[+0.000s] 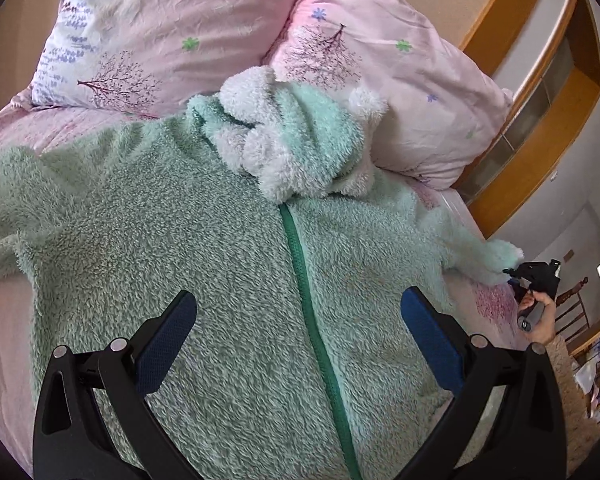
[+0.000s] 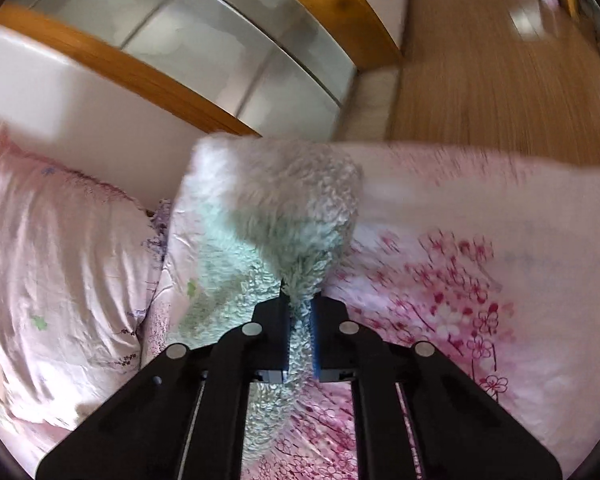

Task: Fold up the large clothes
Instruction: 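Grasp the robe's sleeve cuff with the right gripper and lift it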

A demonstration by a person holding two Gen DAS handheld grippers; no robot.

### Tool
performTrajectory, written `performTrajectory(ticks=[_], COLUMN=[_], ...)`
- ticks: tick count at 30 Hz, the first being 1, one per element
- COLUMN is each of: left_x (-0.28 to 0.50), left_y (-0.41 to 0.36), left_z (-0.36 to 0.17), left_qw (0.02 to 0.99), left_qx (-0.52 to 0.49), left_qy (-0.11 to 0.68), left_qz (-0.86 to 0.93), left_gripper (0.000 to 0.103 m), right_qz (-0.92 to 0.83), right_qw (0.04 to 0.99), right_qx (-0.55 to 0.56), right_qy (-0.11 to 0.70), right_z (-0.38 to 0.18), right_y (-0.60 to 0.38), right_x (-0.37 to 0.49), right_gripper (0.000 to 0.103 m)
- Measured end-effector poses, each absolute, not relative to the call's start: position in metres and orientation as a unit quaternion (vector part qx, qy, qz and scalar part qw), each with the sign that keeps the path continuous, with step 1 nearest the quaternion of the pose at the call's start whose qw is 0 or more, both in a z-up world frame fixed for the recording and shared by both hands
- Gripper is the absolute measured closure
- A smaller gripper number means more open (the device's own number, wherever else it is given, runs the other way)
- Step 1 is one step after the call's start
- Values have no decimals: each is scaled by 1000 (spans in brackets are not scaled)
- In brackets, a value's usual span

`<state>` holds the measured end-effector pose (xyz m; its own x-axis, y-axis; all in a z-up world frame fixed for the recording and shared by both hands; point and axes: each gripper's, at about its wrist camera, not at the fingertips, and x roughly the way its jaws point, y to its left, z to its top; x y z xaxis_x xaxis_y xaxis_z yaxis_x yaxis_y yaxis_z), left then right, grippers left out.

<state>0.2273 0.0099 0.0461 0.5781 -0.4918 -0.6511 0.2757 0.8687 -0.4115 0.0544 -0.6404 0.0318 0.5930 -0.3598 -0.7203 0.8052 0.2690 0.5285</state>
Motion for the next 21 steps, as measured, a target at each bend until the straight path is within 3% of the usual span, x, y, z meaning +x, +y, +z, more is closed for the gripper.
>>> performTrajectory(ticks=[7,11,16,21], left_x=[232,235,239,239], left_y=[27,40,56,64], left_z=[49,49,43,38], left_qw=[882,879,870,864], left_qx=[-159,-184,-222,-239], left_qy=[390,388,393,398], left_qz=[-213,-206,-198,-194], left_gripper=[1,3,6,9], right_qz=[-334,-220,-70,49], right_qw=[880,948,979,962], right_qx=[283,167,78,16], right_qy=[186,159,176,269], right_z=[122,166,179,144], right_y=[-567,-475,-362,-258], right_x=[100,129,157,196], right_gripper=[95,95,95,95])
